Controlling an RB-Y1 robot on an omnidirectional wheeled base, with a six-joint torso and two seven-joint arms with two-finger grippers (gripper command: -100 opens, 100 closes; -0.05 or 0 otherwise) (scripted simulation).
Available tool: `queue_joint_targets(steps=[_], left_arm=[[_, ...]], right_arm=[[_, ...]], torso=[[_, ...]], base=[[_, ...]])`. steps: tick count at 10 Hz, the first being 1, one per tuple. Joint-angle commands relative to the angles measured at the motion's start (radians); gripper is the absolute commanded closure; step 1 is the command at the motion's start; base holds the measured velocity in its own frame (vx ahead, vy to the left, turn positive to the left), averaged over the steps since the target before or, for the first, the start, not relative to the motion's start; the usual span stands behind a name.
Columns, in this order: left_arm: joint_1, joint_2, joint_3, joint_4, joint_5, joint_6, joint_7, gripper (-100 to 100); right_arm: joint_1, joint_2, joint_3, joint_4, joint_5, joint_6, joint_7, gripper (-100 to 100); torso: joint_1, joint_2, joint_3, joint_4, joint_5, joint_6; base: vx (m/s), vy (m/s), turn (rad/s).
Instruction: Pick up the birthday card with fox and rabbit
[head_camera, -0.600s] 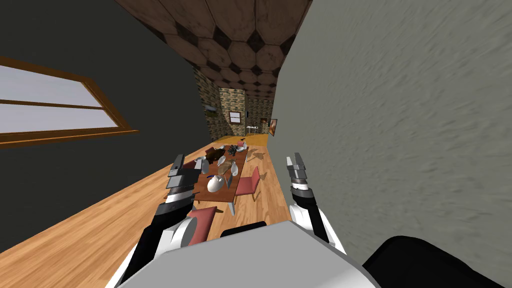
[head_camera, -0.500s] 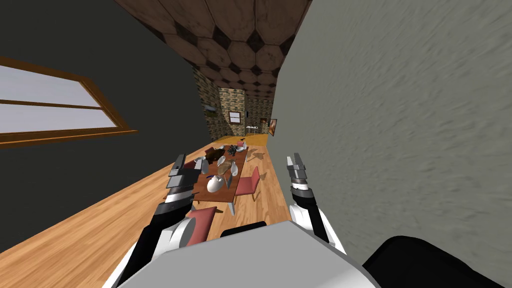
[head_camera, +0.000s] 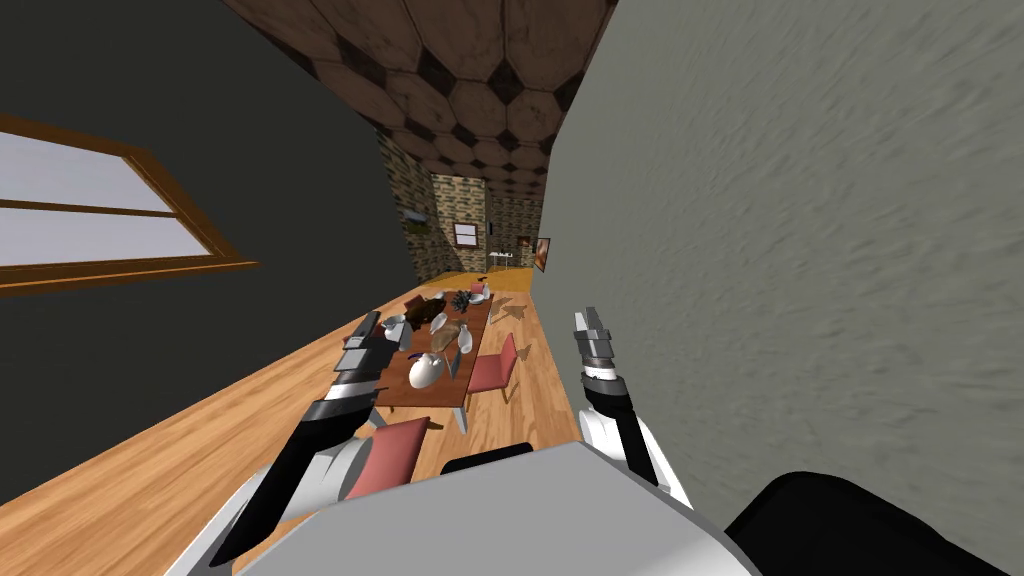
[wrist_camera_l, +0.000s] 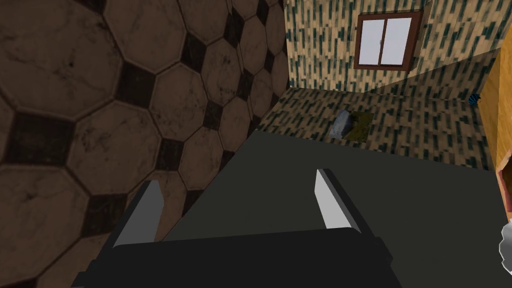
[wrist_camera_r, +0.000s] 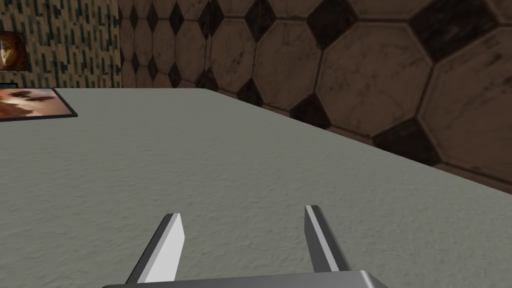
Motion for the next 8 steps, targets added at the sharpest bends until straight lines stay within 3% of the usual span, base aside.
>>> queue_joint_targets(steps=[1, 3, 4, 5, 6, 8], left_arm=[[-0.022, 0.046, 0.035, 0.040, -0.018, 0.042, 0.050, -100], [-0.052, 0.101, 0.089, 0.093, -0.040, 0.102, 0.107, -100], [-0.052, 0.101, 0.089, 0.105, -0.040, 0.102, 0.120, -100], [-0.069, 0.126, 0.118, 0.140, -0.051, 0.137, 0.158, -100], [-0.069, 0.126, 0.118, 0.145, -0.051, 0.137, 0.159, -100], [-0.105, 0.174, 0.182, 0.211, -0.073, 0.201, 0.225, -100]], right_arm=[[0.000, 0.000, 0.000, 0.000, 0.000, 0.000, 0.000, 0], [0.000, 0.000, 0.000, 0.000, 0.000, 0.000, 0.000, 0], [0.000, 0.000, 0.000, 0.000, 0.000, 0.000, 0.000, 0], [0.000, 0.000, 0.000, 0.000, 0.000, 0.000, 0.000, 0], [0.000, 0.000, 0.000, 0.000, 0.000, 0.000, 0.000, 0], [0.000, 0.000, 0.000, 0.000, 0.000, 0.000, 0.000, 0]], torso=[[0.000, 0.000, 0.000, 0.000, 0.000, 0.000], [-0.001, 0.000, 0.000, 0.000, 0.000, 0.000], [-0.002, -0.001, 0.000, 0.000, 0.000, 0.000], [-0.002, 0.000, 0.000, 0.000, 0.000, 0.000], [-0.002, 0.000, 0.000, 0.000, 0.000, 0.000], [-0.003, 0.000, 0.000, 0.000, 0.000, 0.000]], base=[[0.014, -0.016, -0.093], [0.015, -0.038, -0.113], [0.010, -0.031, -0.028], [0.007, -0.040, -0.082], [0.005, -0.029, -0.042], [0.003, -0.052, -0.152]])
